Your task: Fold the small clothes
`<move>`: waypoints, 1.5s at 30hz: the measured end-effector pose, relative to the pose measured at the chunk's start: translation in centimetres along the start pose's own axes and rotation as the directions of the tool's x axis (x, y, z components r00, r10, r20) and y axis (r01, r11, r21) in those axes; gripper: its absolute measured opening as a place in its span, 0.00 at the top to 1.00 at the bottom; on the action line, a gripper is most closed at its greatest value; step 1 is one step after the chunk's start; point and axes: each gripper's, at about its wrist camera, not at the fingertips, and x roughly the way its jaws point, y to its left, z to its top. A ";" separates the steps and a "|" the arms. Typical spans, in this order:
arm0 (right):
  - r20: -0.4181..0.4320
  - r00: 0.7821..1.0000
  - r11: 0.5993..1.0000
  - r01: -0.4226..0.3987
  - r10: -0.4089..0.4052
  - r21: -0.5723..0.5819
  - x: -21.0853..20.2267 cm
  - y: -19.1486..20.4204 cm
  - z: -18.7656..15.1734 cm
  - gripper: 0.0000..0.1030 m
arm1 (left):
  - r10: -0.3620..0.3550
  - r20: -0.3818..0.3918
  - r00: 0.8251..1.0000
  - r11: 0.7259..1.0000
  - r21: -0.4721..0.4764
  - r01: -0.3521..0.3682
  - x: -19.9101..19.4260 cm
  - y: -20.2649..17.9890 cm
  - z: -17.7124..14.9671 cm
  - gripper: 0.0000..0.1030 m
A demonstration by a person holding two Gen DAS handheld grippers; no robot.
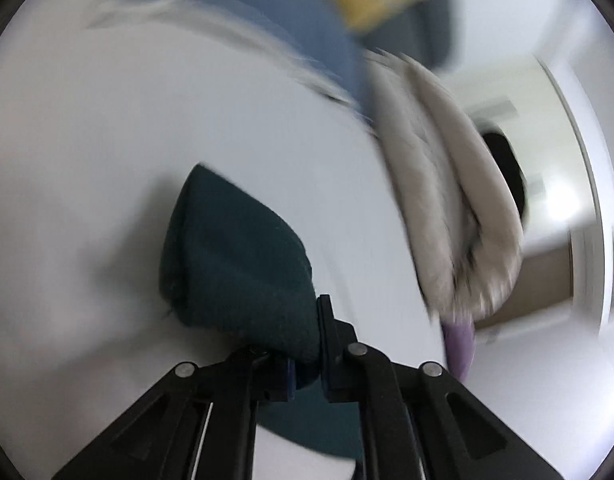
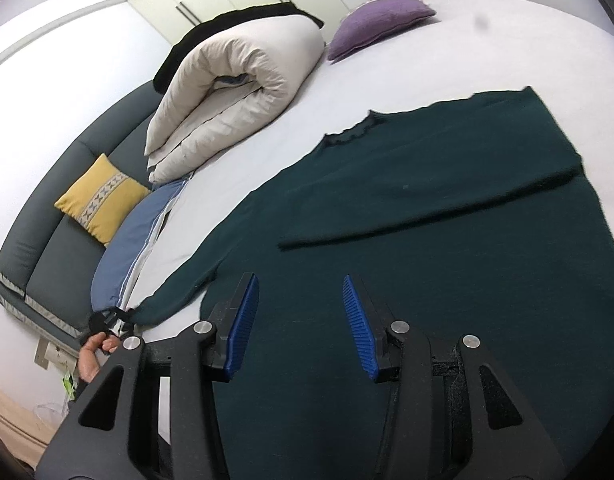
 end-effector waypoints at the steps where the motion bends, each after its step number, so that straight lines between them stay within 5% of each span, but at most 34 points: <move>1: 0.001 1.000 1.000 0.002 -0.002 0.016 0.0 -0.7 0.1 0.59 | 0.001 -0.019 1.000 0.993 0.114 0.001 0.2 -3.1 -1.4 0.92; 3: 0.008 1.000 0.999 0.005 -0.005 0.044 -0.4 -2.0 0.0 0.59 | 0.005 -0.044 0.999 0.952 0.307 0.009 0.8 -8.5 -4.7 0.92; 4: 0.010 1.000 0.999 0.009 -0.009 0.054 -0.3 -2.5 0.1 0.59 | 0.005 -0.062 0.998 0.909 0.416 0.021 1.2 -11.4 -7.2 0.92; 7: 0.022 1.000 0.996 0.016 -0.018 0.086 -1.1 -4.3 0.0 0.59 | 0.017 -0.088 0.996 0.710 0.702 0.049 2.1 -18.1 -17.0 0.91; 10: 0.026 0.999 0.993 0.028 -0.031 0.117 -1.5 -6.0 0.0 0.59 | 0.074 -0.120 0.990 0.523 0.850 0.064 4.3 -20.4 -26.4 0.90; 11: 0.021 0.999 0.992 0.030 -0.033 0.126 -1.6 -6.5 0.0 0.58 | 0.102 -0.137 0.985 0.479 0.875 0.072 5.1 -20.3 -28.7 0.86; 13: -0.003 0.999 0.989 0.039 -0.039 0.141 -1.4 -7.6 0.1 0.57 | 0.180 -0.159 0.971 0.402 0.912 0.075 7.0 -19.5 -32.8 0.72; 16: -0.039 0.998 0.987 0.050 -0.044 0.150 -0.6 -8.6 0.2 0.57 | 0.233 -0.150 0.961 0.363 0.930 0.057 7.7 -19.0 -34.7 0.52; 19: -0.074 0.997 0.985 0.023 -0.010 0.174 0.9 -9.0 0.5 0.54 | 0.197 -0.110 0.974 0.350 0.936 0.035 6.0 -19.4 -33.9 0.13; 21: -0.097 0.995 0.980 -0.002 0.021 0.198 2.4 -8.8 0.8 0.53 | 0.181 -0.097 0.979 0.343 0.939 0.030 5.0 -19.5 -33.4 0.05; 24: -0.132 0.988 0.979 -0.052 0.080 0.198 5.2 -7.4 1.4 0.51 | 0.195 -0.145 0.970 0.372 0.926 0.064 3.1 -18.0 -32.5 0.04; 27: -0.187 0.974 0.974 -0.087 0.127 0.209 8.5 -5.5 1.8 0.50 | 0.171 -0.196 0.966 0.430 0.897 0.106 1.2 -16.3 -31.3 0.04; 33: -0.299 0.949 0.979 -0.041 0.101 0.201 15.3 -2.4 2.0 0.50 | 0.084 -0.260 0.962 0.642 0.753 0.148 -1.4 -13.1 -25.6 0.07; 36: -0.297 0.954 0.995 0.000 0.030 0.101 16.6 -0.3 2.1 0.53 | 0.068 -0.239 0.969 0.674 0.727 0.133 -1.9 -12.7 -23.4 0.11; 38: -0.316 0.948 1.000 0.020 -0.017 0.005 17.3 1.6 2.1 0.82 | 0.054 -0.221 0.974 0.687 0.716 0.124 -2.0 -12.6 -22.1 0.13; 40: -0.306 0.950 0.995 0.030 -0.058 -0.096 17.1 3.7 2.3 0.93 | 0.045 -0.208 0.977 0.707 0.697 0.116 -2.0 -12.5 -20.8 0.13; 45: -0.212 0.975 0.955 0.008 -0.074 -0.295 13.7 8.7 4.4 0.94 | 0.021 -0.176 0.984 0.741 0.664 0.103 -1.9 -12.8 -18.5 0.13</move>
